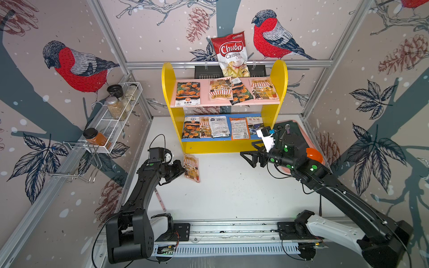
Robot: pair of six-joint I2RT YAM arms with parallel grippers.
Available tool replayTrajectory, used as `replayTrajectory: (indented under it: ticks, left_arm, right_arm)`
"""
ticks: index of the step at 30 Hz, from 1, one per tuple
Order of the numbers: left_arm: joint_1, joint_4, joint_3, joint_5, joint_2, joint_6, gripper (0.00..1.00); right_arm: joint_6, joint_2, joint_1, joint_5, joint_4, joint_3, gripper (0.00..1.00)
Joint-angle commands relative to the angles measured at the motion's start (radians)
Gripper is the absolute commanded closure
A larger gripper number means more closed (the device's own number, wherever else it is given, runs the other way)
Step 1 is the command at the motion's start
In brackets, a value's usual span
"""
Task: Take the seed bag off the shelf
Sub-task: Place the seed packet at the center of the board.
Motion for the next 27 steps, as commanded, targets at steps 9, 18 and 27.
replayTrajectory:
  ticks: [9, 18, 27]
  left_arm:
    - [0.003, -0.012, 0.033, -0.12, 0.113, 0.009, 1.0]
    - [0.003, 0.007, 0.042, -0.128, 0.135, 0.004, 0.86]
    - [0.006, -0.023, 0.072, -0.161, 0.126, 0.007, 0.73]
  right_arm:
    - [-0.008, -0.028, 0.001, 0.008, 0.011, -0.009, 0.0]
    - [-0.007, -0.028, 0.0, 0.008, 0.013, -0.008, 0.0]
    - [-0.008, -0.032, 0.001, 0.008, 0.008, -0.007, 0.0]
